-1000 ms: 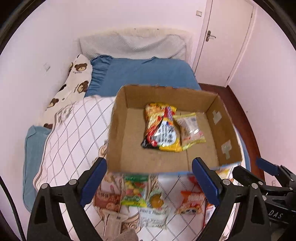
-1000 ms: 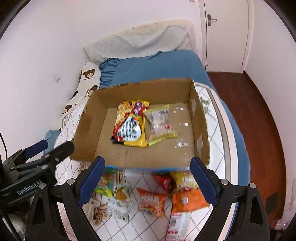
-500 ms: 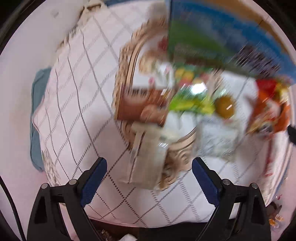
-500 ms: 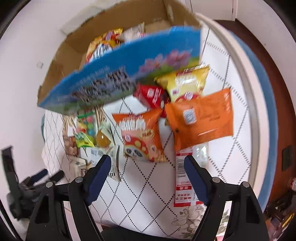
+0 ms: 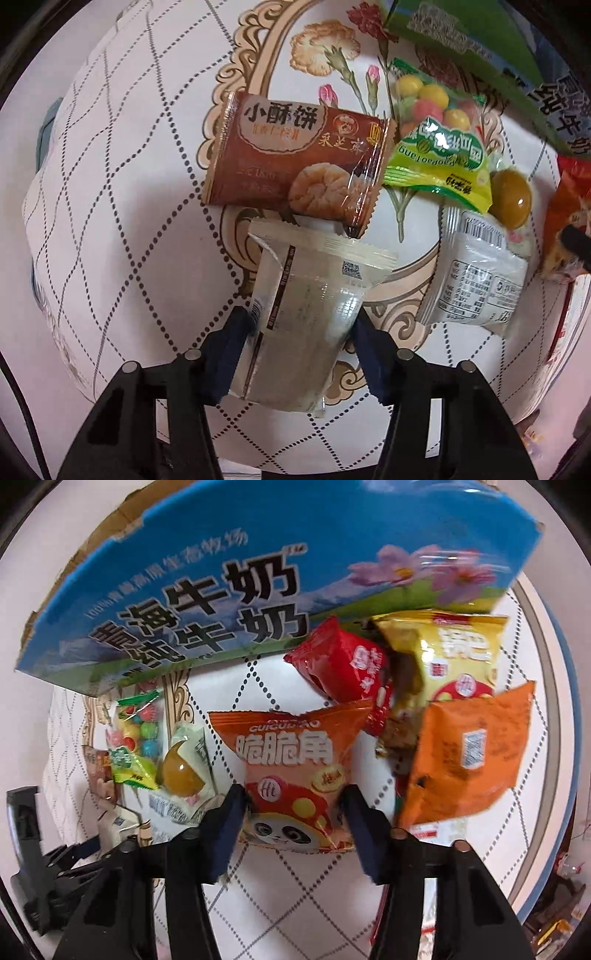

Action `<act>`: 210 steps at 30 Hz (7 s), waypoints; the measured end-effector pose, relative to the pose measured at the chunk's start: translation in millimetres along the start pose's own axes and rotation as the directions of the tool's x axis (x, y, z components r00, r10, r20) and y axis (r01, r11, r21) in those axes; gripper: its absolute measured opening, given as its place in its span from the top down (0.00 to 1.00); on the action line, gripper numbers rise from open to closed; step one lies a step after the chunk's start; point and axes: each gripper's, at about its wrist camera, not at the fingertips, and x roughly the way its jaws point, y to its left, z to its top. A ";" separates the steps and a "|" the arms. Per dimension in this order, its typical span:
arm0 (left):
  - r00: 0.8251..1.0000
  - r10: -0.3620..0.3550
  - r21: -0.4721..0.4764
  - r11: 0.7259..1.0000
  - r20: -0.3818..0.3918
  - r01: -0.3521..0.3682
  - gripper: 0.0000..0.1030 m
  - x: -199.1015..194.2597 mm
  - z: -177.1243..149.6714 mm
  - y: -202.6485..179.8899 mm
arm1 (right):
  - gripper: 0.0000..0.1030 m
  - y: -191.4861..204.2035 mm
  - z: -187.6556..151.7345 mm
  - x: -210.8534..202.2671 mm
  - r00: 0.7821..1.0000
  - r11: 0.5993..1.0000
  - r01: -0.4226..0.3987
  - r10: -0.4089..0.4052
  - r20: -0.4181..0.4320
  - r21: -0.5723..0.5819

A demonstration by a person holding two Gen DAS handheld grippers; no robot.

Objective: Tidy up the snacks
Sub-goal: 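Grasp the white cake cup with left tool while right tool grasps the orange panda bag, then lower both held snacks into the box and open both tools, then grasp the white bun bag with left tool while right tool grasps the red-white sausage pack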

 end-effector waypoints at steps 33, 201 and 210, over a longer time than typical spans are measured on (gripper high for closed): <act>0.995 -0.093 -0.051 0.995 -0.036 0.091 0.48 -11.3 -94.2 2.4 | 0.47 15.8 -75.4 25.1 0.991 0.995 -0.005 -0.008 -0.130 -0.097; 0.978 -0.151 0.124 0.978 -0.143 0.169 0.28 36.6 -59.3 -143.4 | 0.34 -56.2 -81.5 46.0 0.987 0.999 0.001 -0.008 -0.163 -0.042; 0.982 -0.148 0.096 0.982 -0.114 0.160 0.38 29.1 -65.8 -147.0 | 0.34 -49.1 -96.9 50.6 0.990 0.999 0.009 -0.016 -0.142 -0.052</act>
